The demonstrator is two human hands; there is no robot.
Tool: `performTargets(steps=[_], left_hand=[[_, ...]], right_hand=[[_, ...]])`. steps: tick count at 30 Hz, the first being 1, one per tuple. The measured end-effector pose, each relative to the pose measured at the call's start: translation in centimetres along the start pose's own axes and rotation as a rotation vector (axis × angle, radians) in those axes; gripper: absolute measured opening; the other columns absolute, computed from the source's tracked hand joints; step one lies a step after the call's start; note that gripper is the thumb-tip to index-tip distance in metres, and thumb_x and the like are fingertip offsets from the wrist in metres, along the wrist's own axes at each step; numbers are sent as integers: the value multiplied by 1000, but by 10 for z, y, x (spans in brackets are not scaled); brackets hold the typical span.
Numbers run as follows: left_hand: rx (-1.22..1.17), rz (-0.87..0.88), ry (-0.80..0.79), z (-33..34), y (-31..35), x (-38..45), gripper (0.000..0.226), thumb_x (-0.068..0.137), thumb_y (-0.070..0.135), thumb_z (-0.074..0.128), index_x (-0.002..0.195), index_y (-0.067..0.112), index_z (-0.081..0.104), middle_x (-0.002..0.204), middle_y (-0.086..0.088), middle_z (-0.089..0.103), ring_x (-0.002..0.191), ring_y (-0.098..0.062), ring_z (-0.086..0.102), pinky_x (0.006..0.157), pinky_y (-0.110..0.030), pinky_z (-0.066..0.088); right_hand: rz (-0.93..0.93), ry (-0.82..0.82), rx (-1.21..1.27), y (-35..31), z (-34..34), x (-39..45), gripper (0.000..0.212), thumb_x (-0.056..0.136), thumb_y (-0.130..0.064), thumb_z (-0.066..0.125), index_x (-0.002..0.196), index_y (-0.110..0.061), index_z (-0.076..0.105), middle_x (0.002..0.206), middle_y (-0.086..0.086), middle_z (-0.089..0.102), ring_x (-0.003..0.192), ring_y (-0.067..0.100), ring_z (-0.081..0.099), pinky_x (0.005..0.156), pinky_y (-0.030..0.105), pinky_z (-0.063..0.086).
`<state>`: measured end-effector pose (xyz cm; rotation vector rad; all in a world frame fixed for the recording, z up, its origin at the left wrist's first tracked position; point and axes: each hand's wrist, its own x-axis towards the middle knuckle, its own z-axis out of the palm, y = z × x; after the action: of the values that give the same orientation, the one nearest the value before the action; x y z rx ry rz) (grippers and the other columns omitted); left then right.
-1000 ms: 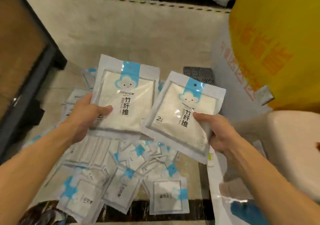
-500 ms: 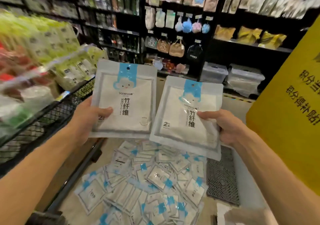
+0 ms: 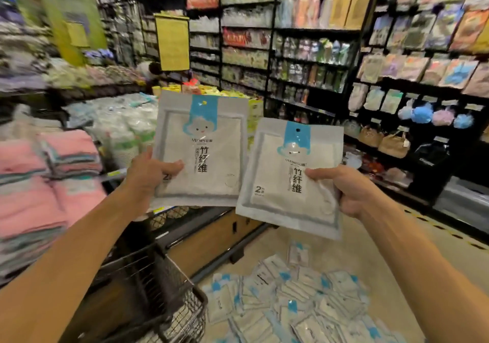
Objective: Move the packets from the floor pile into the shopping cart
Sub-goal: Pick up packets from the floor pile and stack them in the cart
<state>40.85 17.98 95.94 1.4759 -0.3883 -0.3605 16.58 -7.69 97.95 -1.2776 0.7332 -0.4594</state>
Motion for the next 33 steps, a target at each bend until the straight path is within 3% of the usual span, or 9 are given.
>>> performTargets(steps=[6, 9, 13, 18, 21, 26, 28, 30, 33], left_hand=[[31, -42, 271, -100, -2, -91, 48, 80, -3, 76, 124, 11, 64, 111, -12, 75, 103, -35, 71, 94, -52, 56], [35, -76, 392, -143, -7, -138, 39, 83, -3, 75, 113, 19, 65, 109, -9, 75, 102, -34, 71, 92, -50, 57], [43, -108, 550, -197, -14, -193, 38, 86, -2, 74, 105, 28, 60, 103, -1, 72, 95, -24, 68, 91, -44, 54], [22, -165, 684, -267, -31, -233, 41, 85, 0, 75, 119, 19, 61, 113, -10, 73, 105, -34, 68, 97, -52, 54], [24, -185, 734, -309, -50, -238, 37, 86, -1, 74, 113, 20, 59, 109, -6, 71, 104, -33, 66, 96, -51, 53], [-54, -290, 786, -381, -105, -222, 48, 84, -3, 75, 126, 16, 61, 115, -9, 72, 105, -34, 68, 96, -53, 54], [-75, -348, 791, -405, -133, -214, 50, 83, -2, 77, 127, 15, 62, 117, -9, 73, 105, -35, 69, 97, -55, 54], [-82, -396, 795, -425, -163, -205, 50, 83, -1, 77, 128, 14, 61, 117, -10, 73, 107, -35, 68, 100, -56, 52], [-74, -470, 784, -446, -206, -192, 46, 86, -1, 75, 127, 15, 61, 117, -8, 72, 109, -34, 67, 101, -57, 51]], right_hand=[[58, -270, -52, 19, 75, -7, 30, 83, 3, 73, 112, -3, 73, 106, 17, 78, 82, 31, 77, 60, 43, 65], [75, -401, -75, 36, 120, -13, 26, 85, 5, 71, 110, -1, 73, 105, 19, 78, 81, 32, 77, 68, 50, 65], [59, -553, -149, 61, 184, -28, 45, 71, -2, 80, 115, 1, 72, 113, 20, 76, 102, 38, 75, 90, 55, 60], [123, -682, -188, 90, 264, -45, 57, 63, -5, 81, 118, 4, 70, 111, 23, 76, 100, 40, 74, 65, 44, 65], [148, -732, -213, 111, 312, -43, 55, 65, -4, 82, 118, 4, 71, 111, 22, 76, 101, 39, 75, 72, 46, 65], [224, -714, -291, 158, 387, -19, 43, 77, 2, 78, 119, 2, 71, 113, 21, 76, 105, 40, 73, 93, 55, 58], [252, -698, -344, 180, 412, -6, 39, 83, 1, 76, 121, 2, 70, 112, 21, 76, 102, 40, 74, 88, 55, 61], [319, -676, -361, 204, 431, 6, 33, 87, 2, 72, 120, 1, 70, 111, 21, 76, 99, 40, 75, 72, 51, 65], [401, -627, -373, 245, 452, 19, 35, 88, 4, 69, 123, -2, 68, 111, 20, 76, 99, 40, 75, 72, 49, 65]])
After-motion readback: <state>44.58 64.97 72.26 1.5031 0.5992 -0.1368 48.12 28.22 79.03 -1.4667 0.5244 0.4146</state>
